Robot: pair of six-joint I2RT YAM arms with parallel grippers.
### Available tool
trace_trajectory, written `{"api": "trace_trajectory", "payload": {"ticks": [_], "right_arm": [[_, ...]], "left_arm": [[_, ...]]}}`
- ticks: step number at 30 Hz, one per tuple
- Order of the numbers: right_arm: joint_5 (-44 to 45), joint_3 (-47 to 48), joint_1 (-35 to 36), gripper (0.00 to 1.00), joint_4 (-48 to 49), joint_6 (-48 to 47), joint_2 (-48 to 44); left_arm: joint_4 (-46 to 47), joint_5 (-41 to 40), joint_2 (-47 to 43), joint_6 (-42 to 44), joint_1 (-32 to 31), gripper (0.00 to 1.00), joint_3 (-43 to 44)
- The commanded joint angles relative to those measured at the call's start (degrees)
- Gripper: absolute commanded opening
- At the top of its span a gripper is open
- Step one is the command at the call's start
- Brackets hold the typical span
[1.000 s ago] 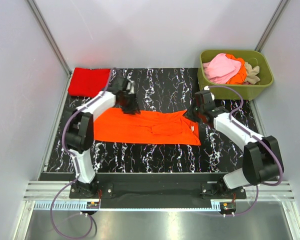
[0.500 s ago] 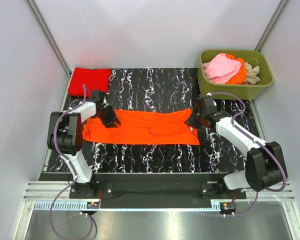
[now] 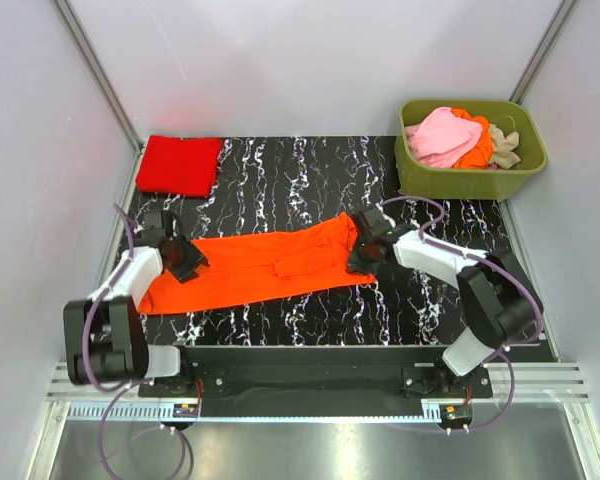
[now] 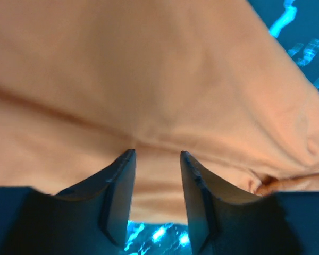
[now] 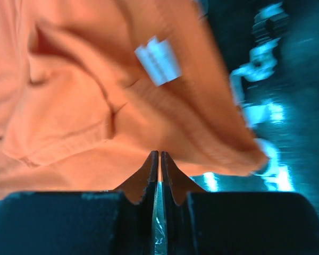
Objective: Fold and stack the t-shirts
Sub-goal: Fold the tshirt
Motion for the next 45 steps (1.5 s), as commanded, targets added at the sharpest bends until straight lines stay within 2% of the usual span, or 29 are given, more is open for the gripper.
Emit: {"api": "trace_trajectory", "payload": {"ticks": [1, 5, 11, 14, 19, 22, 25, 27, 30, 34, 38, 40, 45], "right_arm": [[4.7, 3.7, 3.2, 0.11, 0.3, 3.4, 2.0], [8.7, 5.1, 3.3, 0.1, 0.5, 2.4, 5.1], [14.1, 8.9, 2.9, 0.11, 0.3, -3.3, 12.0], [15.2, 11.8, 1.3, 0.12, -0.2, -6.4, 16.1], [15.5, 19.3, -5.8, 0.12, -0.2, -13.9, 21.4], [13.7, 28.0, -9.1, 0.13, 0.0, -20.0, 26.7], [9.9, 42.7, -11.0, 0.13, -0.1, -25.7, 34.4], [6.0, 48.7, -11.8, 0.14, -0.4, -28.6, 39.7], [2.4, 60.1, -12.9, 0.16, -1.1, -30.5, 45.9], [-1.7, 76.4, -14.1, 0.18, -2.4, -32.3, 53.9], [-6.0, 92.6, -14.8, 0.18, -9.0, -33.3, 64.4], [-6.7, 97.4, -15.0, 0.19, -10.3, -34.0, 65.7], [-9.1, 95.3, -15.0, 0.24, -10.4, -33.6, 58.6]], "left_arm": [[1.3, -3.7, -8.3, -1.4, 0.2, 0.46, 1.0], [1.0, -3.1, -14.0, 2.3, 0.1, 0.48, 5.7], [1.5, 2.0, -16.6, 10.0, -0.4, 0.5, 7.6], [2.0, 4.6, -17.3, 12.7, -1.8, 0.52, 7.5], [2.2, 7.0, -17.0, 14.0, -5.4, 0.53, 7.2], [2.1, 7.4, -15.3, 14.6, -8.3, 0.53, 7.2], [2.4, 7.2, -12.8, 15.3, -11.4, 0.53, 7.0], [2.4, 7.3, -11.2, 16.1, -14.0, 0.53, 7.0], [2.3, 8.5, -8.0, 15.4, -16.6, 0.52, 6.4], [2.8, 6.0, -4.0, 14.5, -21.3, 0.51, 4.8], [3.2, 3.2, 0.2, 13.6, -25.9, 0.5, 5.2], [3.5, 1.6, 2.4, 12.8, -28.2, 0.5, 5.5], [3.9, -1.9, 7.2, 11.9, -32.2, 0.5, 6.5]]}}
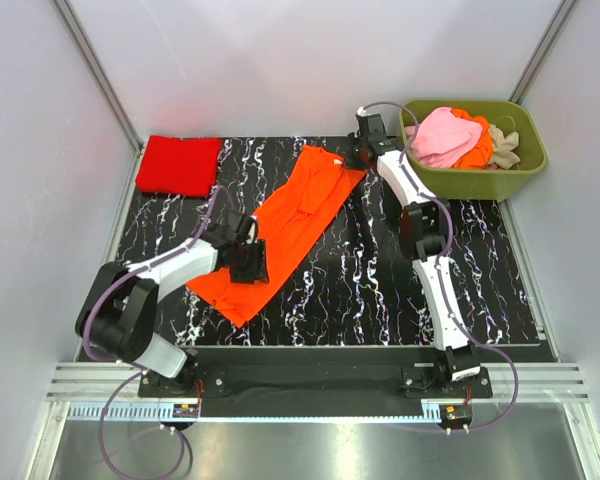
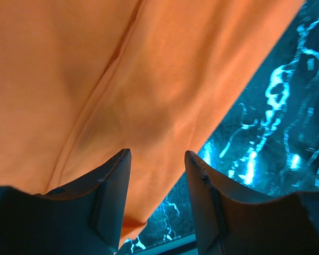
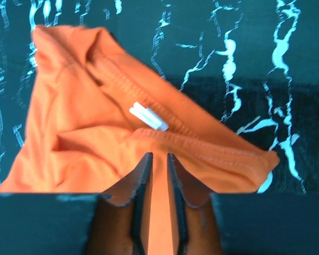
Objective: Fold and stack the t-shirts
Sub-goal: Fold the tshirt
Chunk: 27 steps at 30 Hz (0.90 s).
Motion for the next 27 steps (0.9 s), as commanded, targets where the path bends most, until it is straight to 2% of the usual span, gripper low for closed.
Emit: {"api": "trace_trajectory", "payload": {"ticks": [1, 5, 10, 17, 20, 21, 22, 25, 27], "right_arm": [[-3.8, -1.1, -0.3, 0.26, -1.5, -0.5, -10.2], [-7.1, -9.8, -0.1, 0.31, -1.5, 3.1, -20.7], [-8.4, -26.5, 0.5, 0.35, -1.4, 5.9, -37.0], [-2.3, -51.9, 0.5, 0.34, 1.6, 11.1, -56.8], [-1.7, -60.2, 0.5, 0.34, 2.5, 12.6, -62.8], [-1.7, -66.8, 0.5, 0.34, 2.8, 12.8, -67.5], [-1.6, -66.8, 0.5, 0.34, 2.8, 13.0, -67.5], [-3.0, -72.1, 0.5, 0.34, 2.9, 12.8, -71.6], [-3.8, -75.1, 0.5, 0.34, 2.9, 12.4, -73.8]], "left_arm": [[2.4, -3.7, 2.5, -1.5, -1.7, 0.49, 1.3], [3.6, -5.5, 2.9, -3.0, -5.4, 0.49, 0.0], [7.3, -4.4, 2.9, -7.5, -9.0, 0.49, -1.4], [11.9, -2.8, 7.7, -14.8, -15.8, 0.49, 1.2], [12.8, -2.6, 11.6, -19.0, -20.6, 0.49, 4.7], [15.1, -0.9, 15.2, -22.9, -23.7, 0.49, 8.9], [15.1, -0.9, 15.2, -22.9, -24.8, 0.49, 8.9], [12.0, 1.3, 17.2, -22.9, -26.7, 0.49, 16.9], [8.1, 0.5, 15.5, -20.2, -26.6, 0.5, 21.8]]}}
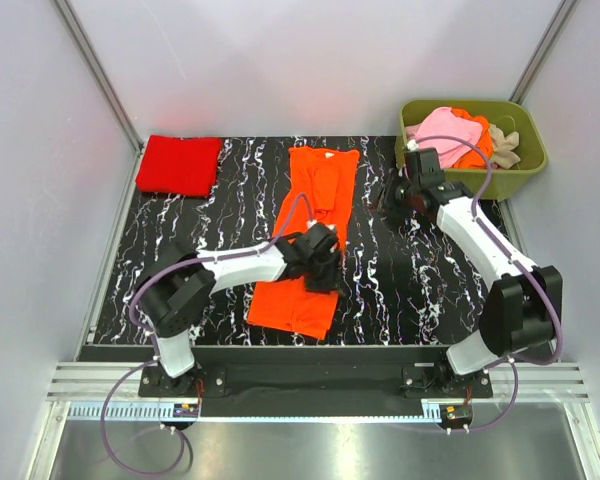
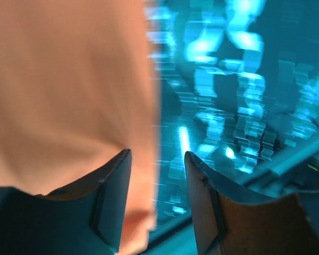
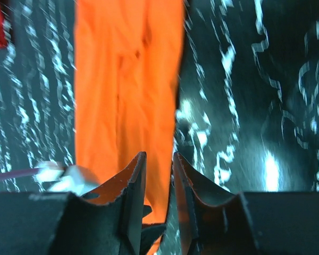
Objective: Fold and stack the t-shirts
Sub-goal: Fold the tshirt
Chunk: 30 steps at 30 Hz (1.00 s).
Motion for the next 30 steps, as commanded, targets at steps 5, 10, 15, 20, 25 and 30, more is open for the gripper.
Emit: {"api": "trace_trajectory", "payload": {"ticks": [5, 10, 15, 20, 25, 30], "right_arm": [[-4.8, -9.6, 0.8, 0.34, 5.5, 3.4, -6.6], [-6.6, -9.5, 1.4, 0.32, 10.5, 4.1, -2.1], [-8.6, -5.8, 2.1, 0.29, 11.5, 4.5, 5.6], [-9.1, -2.9, 3.3, 0.26, 12.4, 3.7, 13.2], [-9.8, 3.5, 3.3, 0.25, 14.7, 2.0, 21.9], [-8.6, 13.8, 3.3, 0.2, 14.9, 3.2, 31.4]], "left_arm": [[-12.6, -1.5, -7.4, 10.7, 7.1, 0.53, 10.3], [-13.0, -2.4, -14.7, 14.3, 16.4, 0.47, -1.7], [-11.4, -4.4, -18.2, 12.9, 16.4, 0.42, -9.9], [-8.2, -5.9, -20.3, 10.2, 16.1, 0.33, -17.7], [-3.4, -7.6, -22.6, 3.3, 12.6, 0.31, -25.5], [-0.4, -9.5, -23.9, -1.9, 7.3, 0.31, -29.1]]}}
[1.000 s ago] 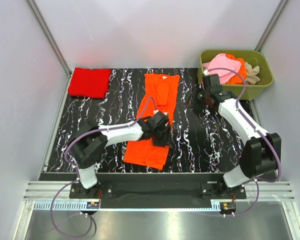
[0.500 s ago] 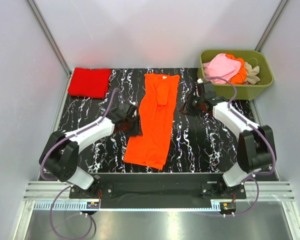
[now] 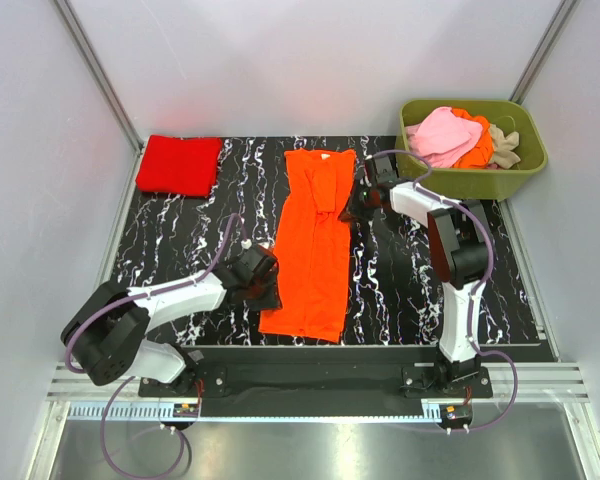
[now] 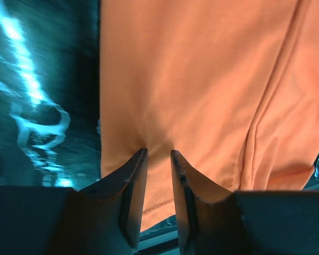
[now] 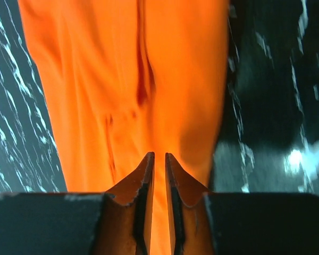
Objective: Fold and stack the t-shirts
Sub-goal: Fold the tshirt
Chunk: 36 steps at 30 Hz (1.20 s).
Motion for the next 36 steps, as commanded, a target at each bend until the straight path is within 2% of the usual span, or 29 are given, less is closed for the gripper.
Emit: {"api": "trace_trajectory", "payload": {"ticks": [1, 6, 13, 17, 24, 28, 32, 36], "right_arm": [[-0.1, 8.3, 0.4, 0.2, 2.8, 0.5, 4.3], [0.1, 16.5, 2.3, 0.17, 4.8, 4.6, 7.1], [5.6, 29.3, 6.8, 0.0, 4.2, 8.0, 17.2], [8.2, 36.7, 8.9, 0.0, 2.7, 12.0, 23.8], [16.0, 66.3, 11.5, 0.0, -13.4, 14.0, 41.8], [22.9, 67.9, 11.5, 0.0, -13.4, 16.0, 43.5], [21.1, 73.5, 11.2, 0.0, -13.1, 17.0, 47.8], [19.3, 75.2, 11.1, 0.0, -10.7, 18.6, 50.9]], "left_arm": [[2.4, -2.9, 0.3, -4.9, -2.9, 0.31, -2.4], [2.0, -4.4, -0.4, -4.6, -3.2, 0.31, -2.4], [3.3, -5.1, -3.3, -4.2, -3.5, 0.32, -3.2], [5.1, -4.0, -3.5, -4.6, -3.9, 0.32, -5.6], [9.7, -2.5, -4.9, -7.1, -4.9, 0.31, -10.1], [11.2, -2.4, -5.5, -8.5, -6.0, 0.3, -11.9], [14.3, -2.4, -5.0, -10.9, -8.3, 0.28, -14.2], [15.8, -2.4, -2.6, -11.3, -9.9, 0.28, -13.7]]}}
